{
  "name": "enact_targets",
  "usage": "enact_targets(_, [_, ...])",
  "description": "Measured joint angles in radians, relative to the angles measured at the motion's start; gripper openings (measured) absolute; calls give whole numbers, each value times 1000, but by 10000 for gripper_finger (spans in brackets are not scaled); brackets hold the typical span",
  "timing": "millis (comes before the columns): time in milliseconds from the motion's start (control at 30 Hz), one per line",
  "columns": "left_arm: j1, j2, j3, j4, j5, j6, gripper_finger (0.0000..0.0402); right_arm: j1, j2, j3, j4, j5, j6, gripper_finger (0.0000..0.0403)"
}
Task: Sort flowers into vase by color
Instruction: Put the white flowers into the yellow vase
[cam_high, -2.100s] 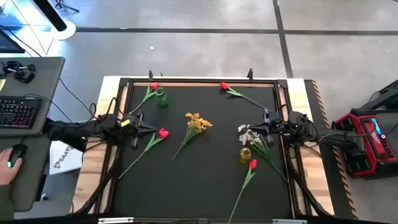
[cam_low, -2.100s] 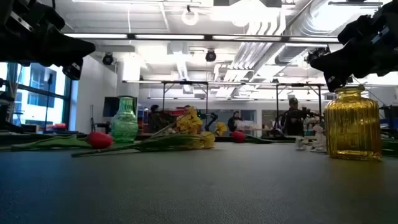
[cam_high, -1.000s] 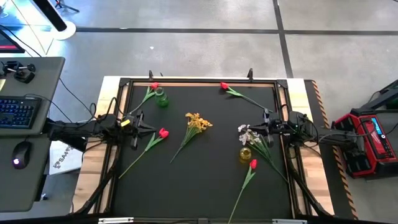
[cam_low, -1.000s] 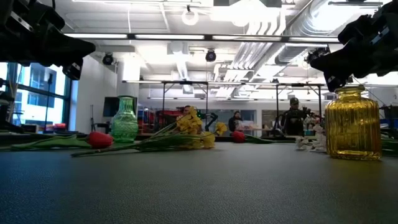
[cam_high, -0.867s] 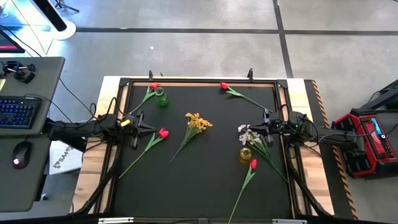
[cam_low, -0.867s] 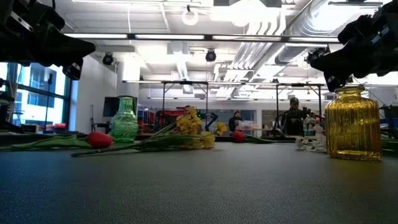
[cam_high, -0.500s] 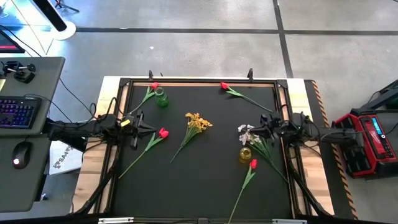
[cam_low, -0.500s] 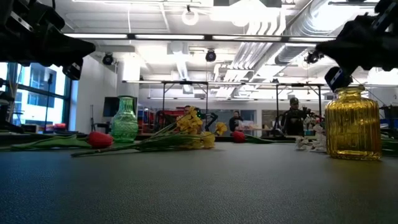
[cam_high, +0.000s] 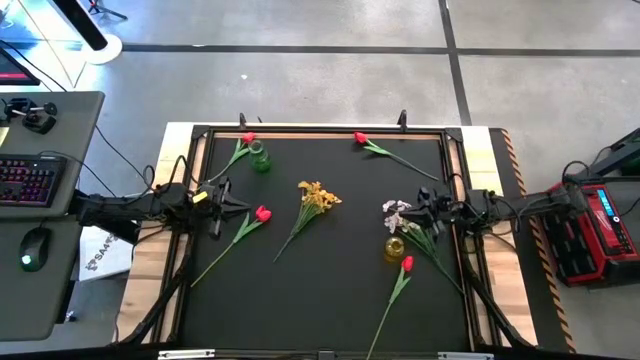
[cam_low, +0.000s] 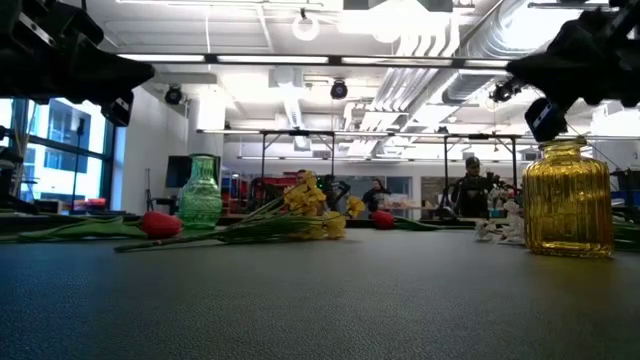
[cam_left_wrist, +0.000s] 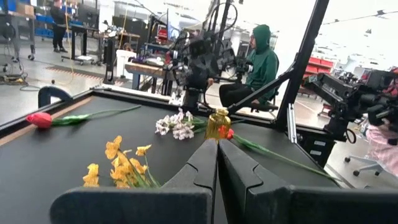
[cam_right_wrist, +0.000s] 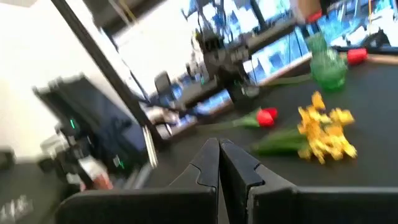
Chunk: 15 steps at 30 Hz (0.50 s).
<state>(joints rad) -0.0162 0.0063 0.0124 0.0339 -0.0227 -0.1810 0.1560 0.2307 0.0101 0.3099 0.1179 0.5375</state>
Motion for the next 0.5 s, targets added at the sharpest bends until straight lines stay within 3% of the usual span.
enact_targets(133, [0,0,0,-14,0,0,3,17,44,0,151,111,24,0])
enact_targets(367, [0,0,0,-13,0,0,3,18,99,64,250,116,-321,0])
enact_targets(433, [0,0,0,-13,0,0,3,28,123,155,140,126,-371,0])
enact_targets(500, [0,0,0,-13,0,0,3,42,162,287,-85,197,-409,0])
